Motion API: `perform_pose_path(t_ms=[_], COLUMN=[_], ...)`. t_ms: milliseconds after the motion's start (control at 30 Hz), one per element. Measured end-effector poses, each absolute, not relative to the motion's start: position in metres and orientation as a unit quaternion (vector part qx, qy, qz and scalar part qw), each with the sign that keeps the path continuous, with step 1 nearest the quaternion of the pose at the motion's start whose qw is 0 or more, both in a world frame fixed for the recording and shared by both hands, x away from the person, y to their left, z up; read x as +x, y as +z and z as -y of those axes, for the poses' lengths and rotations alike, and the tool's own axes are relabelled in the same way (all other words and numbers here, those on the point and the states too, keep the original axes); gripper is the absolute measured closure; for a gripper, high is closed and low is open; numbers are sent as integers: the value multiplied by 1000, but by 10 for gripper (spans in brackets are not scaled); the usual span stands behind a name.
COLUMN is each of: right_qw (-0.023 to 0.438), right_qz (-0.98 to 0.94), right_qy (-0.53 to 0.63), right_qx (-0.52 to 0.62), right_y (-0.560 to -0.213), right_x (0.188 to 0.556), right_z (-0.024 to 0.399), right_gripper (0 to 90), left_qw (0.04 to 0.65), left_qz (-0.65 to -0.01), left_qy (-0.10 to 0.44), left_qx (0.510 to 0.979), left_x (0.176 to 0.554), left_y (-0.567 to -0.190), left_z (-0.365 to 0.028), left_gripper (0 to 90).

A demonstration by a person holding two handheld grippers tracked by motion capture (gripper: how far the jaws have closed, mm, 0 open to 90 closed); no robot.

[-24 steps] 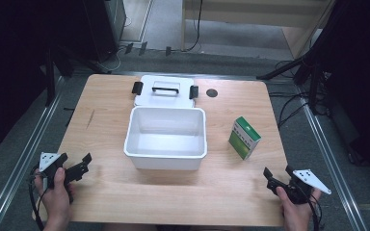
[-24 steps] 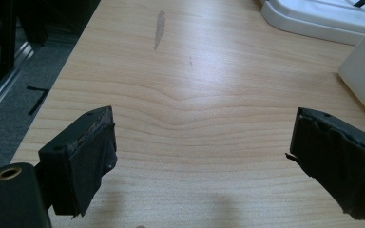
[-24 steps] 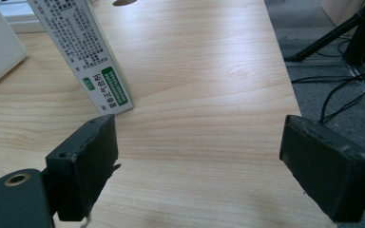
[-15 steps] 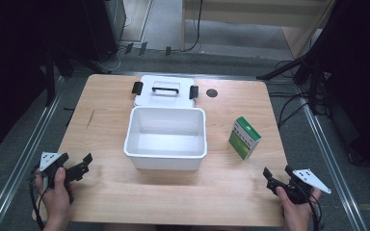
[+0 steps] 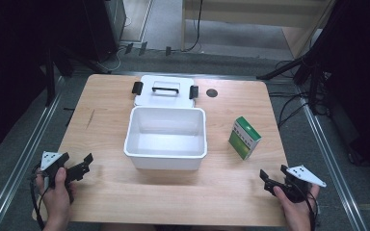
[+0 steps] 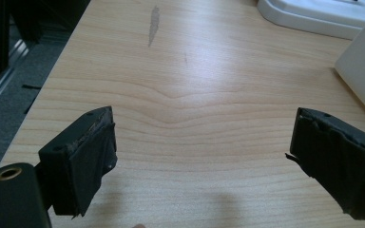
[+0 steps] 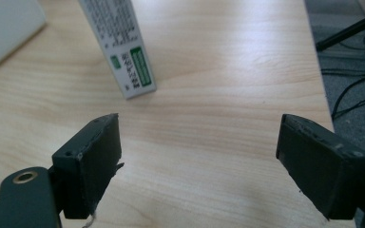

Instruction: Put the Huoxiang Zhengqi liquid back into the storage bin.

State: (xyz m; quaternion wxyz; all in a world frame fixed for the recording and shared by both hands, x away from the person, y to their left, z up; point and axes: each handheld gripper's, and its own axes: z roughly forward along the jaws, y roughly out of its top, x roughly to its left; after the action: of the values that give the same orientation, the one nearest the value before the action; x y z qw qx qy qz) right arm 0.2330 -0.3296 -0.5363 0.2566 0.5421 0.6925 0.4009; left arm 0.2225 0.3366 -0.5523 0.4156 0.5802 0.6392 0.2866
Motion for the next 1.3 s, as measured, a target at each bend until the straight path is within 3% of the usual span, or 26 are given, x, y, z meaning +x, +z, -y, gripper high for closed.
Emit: perform_pose_path(t_ms=[500,1300], right_qw=[175,101], right_qz=[-797,-860], right_qy=[290,126], right_qx=[500,483], right_y=[-508,-460], right_x=[261,303], right_z=[308,276], right_gripper=[153,133], left_qw=[417,419], left_qz=[-638,-639], left_qy=[285,283], left_qx=[581,579], left_x=[223,223], left_y=[-552,-552], left_z=[-337,-337], left_gripper=[91,91])
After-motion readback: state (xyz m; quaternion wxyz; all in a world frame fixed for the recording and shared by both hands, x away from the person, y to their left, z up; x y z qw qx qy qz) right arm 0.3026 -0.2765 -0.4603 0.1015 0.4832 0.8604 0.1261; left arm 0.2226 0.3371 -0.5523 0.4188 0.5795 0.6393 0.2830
